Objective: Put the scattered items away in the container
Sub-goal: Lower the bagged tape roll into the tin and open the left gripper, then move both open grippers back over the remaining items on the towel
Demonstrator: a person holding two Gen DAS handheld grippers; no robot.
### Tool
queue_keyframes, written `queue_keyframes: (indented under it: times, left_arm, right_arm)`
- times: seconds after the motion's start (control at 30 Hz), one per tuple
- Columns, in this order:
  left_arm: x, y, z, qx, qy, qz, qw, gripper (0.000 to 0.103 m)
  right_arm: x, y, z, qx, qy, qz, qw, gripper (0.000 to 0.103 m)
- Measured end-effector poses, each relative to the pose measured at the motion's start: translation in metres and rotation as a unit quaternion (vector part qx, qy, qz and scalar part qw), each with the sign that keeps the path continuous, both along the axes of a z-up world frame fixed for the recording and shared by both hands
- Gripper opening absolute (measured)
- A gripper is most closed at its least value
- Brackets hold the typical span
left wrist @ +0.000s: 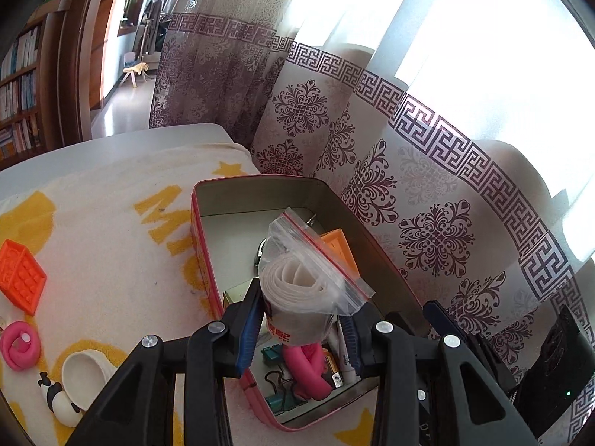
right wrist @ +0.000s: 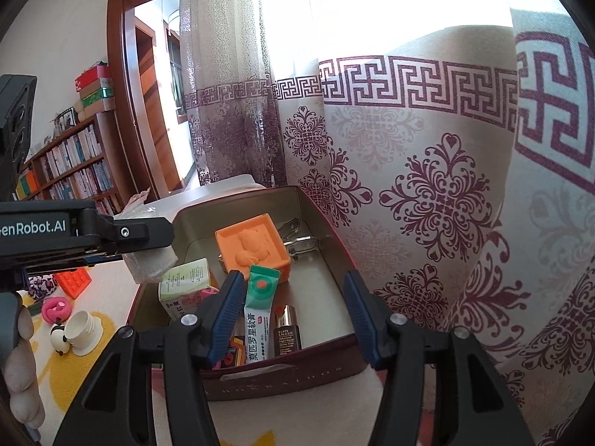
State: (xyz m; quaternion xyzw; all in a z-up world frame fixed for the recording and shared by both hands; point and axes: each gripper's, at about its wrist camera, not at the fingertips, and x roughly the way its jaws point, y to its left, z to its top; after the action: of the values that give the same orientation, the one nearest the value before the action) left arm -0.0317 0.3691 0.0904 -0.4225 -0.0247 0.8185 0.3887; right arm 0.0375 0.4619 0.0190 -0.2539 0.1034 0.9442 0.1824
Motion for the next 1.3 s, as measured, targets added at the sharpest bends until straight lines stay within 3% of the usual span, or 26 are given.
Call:
queue_keyframes:
  times: [0.2, 0.5, 0.8, 0.97, 1.17, 1.3]
  left_arm:
    - [-0.006, 0.007, -0.008, -0.003, -0.014, 0.002, 0.9999, 0.05]
    - [-0.01, -0.03, -0.009, -0.001, -0.018, 0.053, 0.9984, 0.05]
    - [0.014, -0.021, -0.021, -0.036, -0.002, -0.001, 0.9993, 0.05]
    - [0.003, -0.005, -0.036, -0.072, 0.004, 0.005, 0.9973, 0.05]
    - [-0.033, 0.001, -0.045, -0.083, 0.001, 0.055, 0.9951, 0.05]
    - [-0.047, -0.01, -0.046, -0.069, -0.016, 0.082, 0.9941, 0.05]
  right_arm:
    - [0.001, 0.001, 0.0, -0.003, 0.0, 0.0, 1.0, 0.065]
    - [0.0, 0.001, 0.0, 0.0, -0.001, -0.001, 1.0, 0.068]
    - [0.0, 0.003, -0.001, -0.008, -0.002, -0.003, 1.0, 0.069]
    - [0.0, 0.003, -0.001, -0.009, 0.0, -0.002, 1.0, 0.069]
    - [0.0, 0.003, -0.001, -0.009, -0.001, 0.0, 1.0, 0.07]
    - [-0.001, 0.002, -0.002, -0.009, -0.003, 0.001, 1.0, 0.07]
